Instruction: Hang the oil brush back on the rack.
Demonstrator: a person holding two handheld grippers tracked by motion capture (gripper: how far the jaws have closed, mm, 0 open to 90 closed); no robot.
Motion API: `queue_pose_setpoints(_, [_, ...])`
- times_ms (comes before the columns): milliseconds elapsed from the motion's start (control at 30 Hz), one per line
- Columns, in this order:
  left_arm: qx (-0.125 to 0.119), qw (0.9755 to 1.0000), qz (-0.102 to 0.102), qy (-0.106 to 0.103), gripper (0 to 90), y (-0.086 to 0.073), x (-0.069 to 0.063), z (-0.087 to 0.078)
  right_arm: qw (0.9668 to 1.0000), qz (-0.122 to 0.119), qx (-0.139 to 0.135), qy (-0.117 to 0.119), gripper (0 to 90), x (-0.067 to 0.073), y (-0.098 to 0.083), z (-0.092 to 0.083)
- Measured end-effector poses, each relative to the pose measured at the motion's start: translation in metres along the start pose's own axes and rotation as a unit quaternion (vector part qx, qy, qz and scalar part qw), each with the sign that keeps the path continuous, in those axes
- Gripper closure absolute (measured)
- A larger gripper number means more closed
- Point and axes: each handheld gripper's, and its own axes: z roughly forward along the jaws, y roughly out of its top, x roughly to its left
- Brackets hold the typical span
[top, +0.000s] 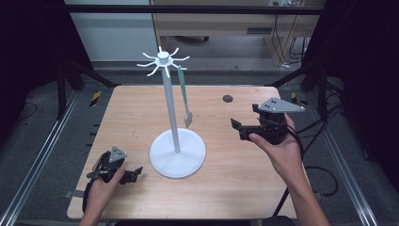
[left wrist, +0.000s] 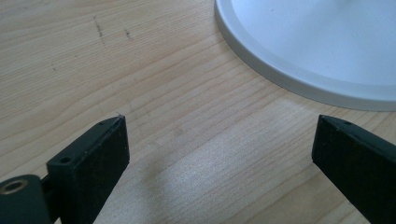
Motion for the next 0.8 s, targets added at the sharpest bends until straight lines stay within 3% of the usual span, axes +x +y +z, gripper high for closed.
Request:
queue_pose_setpoints(367, [0.0, 1.0, 0.0, 0.001, 3.6, 0.0, 0.0, 0.0, 0.9995, 0.005, 0.011, -0.031, 9.5, -0.009, -0.022, -0.002])
queue_pose_setpoints(800, [0.0, 1.0, 0.0, 0.002, 3.6, 0.0, 0.0, 0.0, 0.9983, 0.008, 0.038, -0.043, 7.0, -0.013, -0.052, -0.001])
